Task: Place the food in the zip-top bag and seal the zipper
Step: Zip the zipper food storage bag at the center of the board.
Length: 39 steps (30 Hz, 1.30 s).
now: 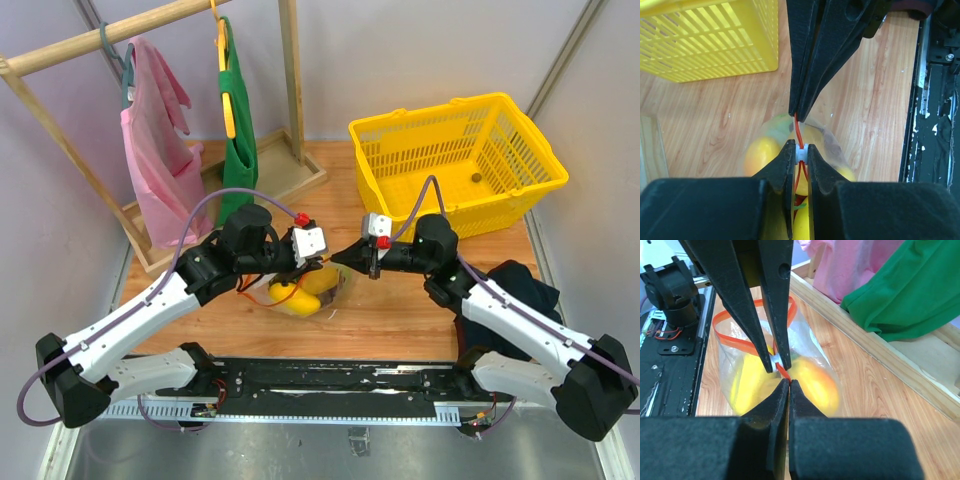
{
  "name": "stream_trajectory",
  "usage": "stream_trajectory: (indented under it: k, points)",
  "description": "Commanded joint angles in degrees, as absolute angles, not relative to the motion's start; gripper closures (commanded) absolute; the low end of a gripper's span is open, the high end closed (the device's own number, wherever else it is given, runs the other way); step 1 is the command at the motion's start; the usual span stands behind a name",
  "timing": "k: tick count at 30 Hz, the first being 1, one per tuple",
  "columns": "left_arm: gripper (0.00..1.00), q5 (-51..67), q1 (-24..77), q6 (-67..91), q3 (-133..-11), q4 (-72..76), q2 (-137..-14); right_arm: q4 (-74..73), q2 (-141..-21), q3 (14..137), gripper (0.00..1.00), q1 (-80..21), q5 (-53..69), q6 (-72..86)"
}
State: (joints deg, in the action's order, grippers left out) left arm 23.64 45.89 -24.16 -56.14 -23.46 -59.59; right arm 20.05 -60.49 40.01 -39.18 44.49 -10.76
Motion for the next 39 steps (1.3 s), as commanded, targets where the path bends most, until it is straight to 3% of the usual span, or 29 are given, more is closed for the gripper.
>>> stream_trajectory:
  k: [1, 10, 11, 13, 14, 16, 20, 24, 29, 31, 33, 39]
  points:
    - [1.00, 21.5, 46.0, -24.2, -57.1, -26.4, -58.1, 21.5, -58.5, 39.7, 0.99, -38.6, 38.4, -10.4]
    - [1.00, 22.2, 46.0, -24.1, -56.8, -25.0, -57.4, 21.8, -59.3, 40.3, 0.99, -38.5, 45.6, -11.1]
    - [1.00, 22.6, 46.0, -24.0, -56.9, -24.9, -57.6, 21.8, -59.7, 40.6, 0.96, -38.5, 46.9, -11.0]
    - [1.00, 23.1, 46.0, -24.0, -56.9, -24.9, -58.0, 22.1, -60.2, 40.6, 0.71, -38.6, 48.7, -11.3]
    - [1.00, 23.2, 46.0, -24.0, -56.9, -24.9, -58.1, 22.5, -60.4, 40.5, 0.64, -38.6, 49.3, -11.3]
    - [1.00, 23.4, 46.0, -24.0, -56.9, -24.9, -58.2, 22.9, -61.1, 40.8, 0.56, -38.6, 50.9, -11.4]
    - [1.00, 24.2, 46.0, -24.0, -56.9, -24.8, -58.3, 23.8, -63.1, 41.9, 0.54, -38.8, 52.5, -11.1]
    - [0.99, 24.6, 46.0, -24.0, -56.9, -24.7, -58.3, 26.1, -65.3, 42.5, 0.59, -38.9, 53.4, -9.9]
    - [1.00, 25.0, 46.0, -24.0, -56.9, -24.8, -58.5, 29.3, -66.4, 42.4, 0.74, -39.0, 53.1, -8.2]
    - [1.00, 25.0, 46.0, -24.0, -56.9, -24.8, -58.7, 29.8, -66.5, 42.3, 0.82, -39.0, 53.0, -7.8]
    - [0.99, 24.9, 46.0, -24.0, -57.0, -25.0, -58.7, 29.8, -66.2, 42.0, 0.97, -39.0, 51.9, -7.8]
    - [1.00, 23.8, 46.0, -24.0, -57.0, -25.2, -58.1, 28.6, -62.6, 40.1, 0.99, -38.9, 41.1, -7.7]
